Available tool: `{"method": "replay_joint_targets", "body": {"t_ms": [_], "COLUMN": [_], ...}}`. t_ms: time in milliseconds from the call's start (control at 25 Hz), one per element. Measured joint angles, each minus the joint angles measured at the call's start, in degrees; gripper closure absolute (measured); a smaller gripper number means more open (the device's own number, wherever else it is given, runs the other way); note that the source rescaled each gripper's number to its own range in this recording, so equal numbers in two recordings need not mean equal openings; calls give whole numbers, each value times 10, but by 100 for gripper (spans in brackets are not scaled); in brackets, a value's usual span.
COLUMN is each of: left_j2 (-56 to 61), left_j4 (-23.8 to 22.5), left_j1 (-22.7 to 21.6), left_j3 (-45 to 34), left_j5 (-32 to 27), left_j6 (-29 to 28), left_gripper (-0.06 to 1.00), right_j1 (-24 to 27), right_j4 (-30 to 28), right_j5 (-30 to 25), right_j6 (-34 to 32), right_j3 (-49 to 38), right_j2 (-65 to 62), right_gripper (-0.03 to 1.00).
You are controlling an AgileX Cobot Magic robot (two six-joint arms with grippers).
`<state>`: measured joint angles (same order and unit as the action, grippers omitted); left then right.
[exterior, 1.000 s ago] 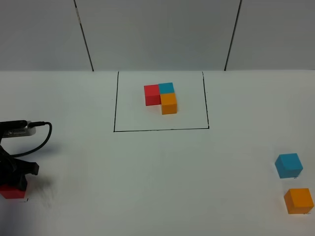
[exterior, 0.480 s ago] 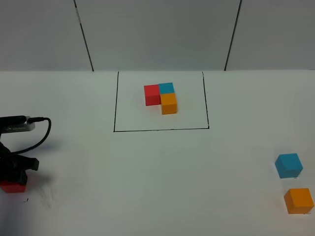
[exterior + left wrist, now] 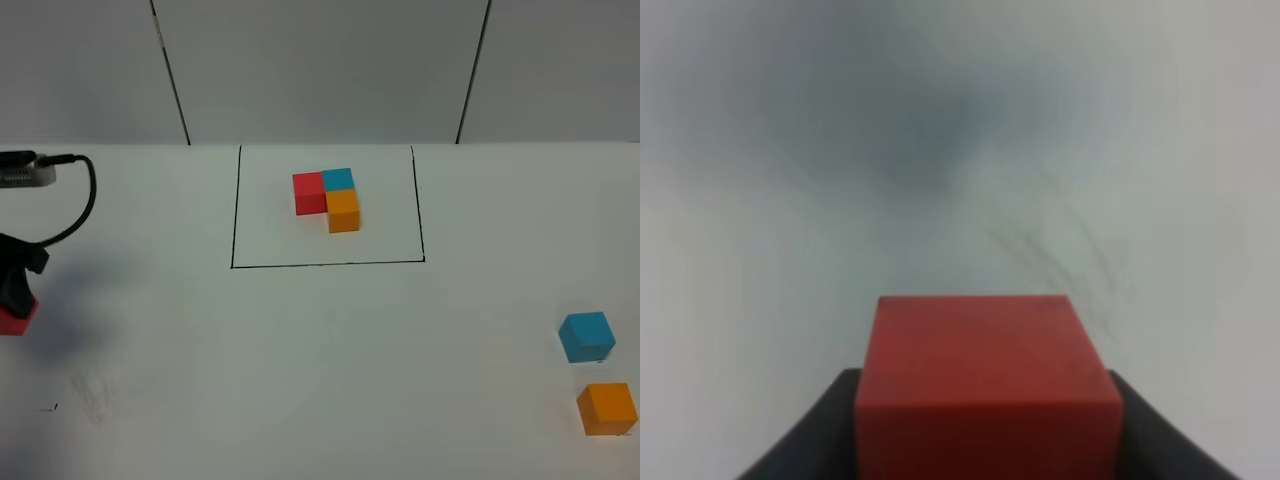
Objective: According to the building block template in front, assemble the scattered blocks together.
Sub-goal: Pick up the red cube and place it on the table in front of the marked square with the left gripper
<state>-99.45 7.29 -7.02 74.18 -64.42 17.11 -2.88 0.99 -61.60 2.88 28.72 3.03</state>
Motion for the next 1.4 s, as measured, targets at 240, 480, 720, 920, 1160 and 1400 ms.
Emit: {"method": "replay_joint_targets", "body": {"t_ms": [240, 480, 720, 920, 1160, 1400], "left_j2": [0, 0, 0, -17, -81, -129], "left_j4": [18, -22, -64, -64, -10, 11], "left_j1": [13, 113, 228, 304, 322, 343], "left_j3": [102, 118, 118, 119, 185, 276], "left_j5": [-35, -35, -12, 15, -32, -35], "left_j6": [123, 299, 392, 440, 431, 404], "left_gripper": [94, 94, 94, 94, 94, 94], "right_j1": [0, 0, 0, 0, 0, 0], "right_j4": [0, 0, 0, 0, 0, 0], "right_j5": [0, 0, 0, 0, 0, 0], "right_j6": [0, 0, 0, 0, 0, 0], "right_j3": [0, 0, 0, 0, 0, 0], "right_j2": [0, 0, 0, 0, 0, 0], "right_gripper": [33, 33, 33, 33, 33, 33]}}
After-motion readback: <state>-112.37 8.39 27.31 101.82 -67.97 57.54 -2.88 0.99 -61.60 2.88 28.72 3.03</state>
